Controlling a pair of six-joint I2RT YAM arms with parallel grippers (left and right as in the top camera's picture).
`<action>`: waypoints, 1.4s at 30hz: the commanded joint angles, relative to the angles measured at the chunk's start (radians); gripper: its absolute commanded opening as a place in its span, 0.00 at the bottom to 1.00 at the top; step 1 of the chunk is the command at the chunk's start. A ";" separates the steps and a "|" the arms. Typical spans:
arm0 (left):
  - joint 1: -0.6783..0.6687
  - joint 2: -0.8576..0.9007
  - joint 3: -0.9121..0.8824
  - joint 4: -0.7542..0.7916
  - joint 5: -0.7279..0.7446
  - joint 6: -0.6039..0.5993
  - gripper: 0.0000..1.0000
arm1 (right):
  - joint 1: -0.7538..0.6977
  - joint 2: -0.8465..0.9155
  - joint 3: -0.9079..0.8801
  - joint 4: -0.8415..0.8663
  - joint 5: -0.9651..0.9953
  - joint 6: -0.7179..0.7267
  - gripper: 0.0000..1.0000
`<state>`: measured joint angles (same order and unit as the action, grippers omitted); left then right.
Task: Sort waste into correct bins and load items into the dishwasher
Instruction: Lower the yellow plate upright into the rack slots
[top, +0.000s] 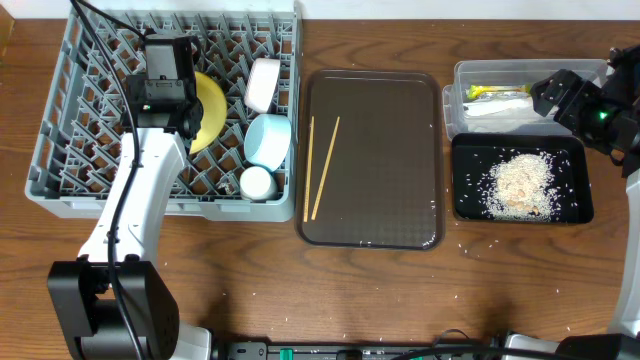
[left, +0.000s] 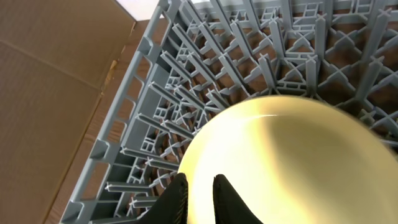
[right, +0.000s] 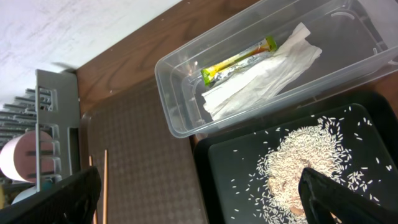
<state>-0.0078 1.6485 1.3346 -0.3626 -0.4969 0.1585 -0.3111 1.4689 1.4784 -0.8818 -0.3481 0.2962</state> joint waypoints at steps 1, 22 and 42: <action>-0.007 0.012 0.004 -0.003 0.015 0.001 0.25 | -0.003 -0.005 0.017 -0.001 -0.007 0.006 0.99; -0.067 0.096 0.004 -0.037 0.479 -0.281 0.08 | -0.003 -0.005 0.017 -0.001 -0.007 0.006 0.99; -0.066 0.092 0.004 -0.021 0.372 -0.303 0.08 | -0.003 -0.005 0.017 -0.001 -0.007 0.006 0.99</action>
<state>-0.0788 1.7634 1.3346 -0.3809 -0.0570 -0.1341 -0.3111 1.4689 1.4784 -0.8818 -0.3477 0.2962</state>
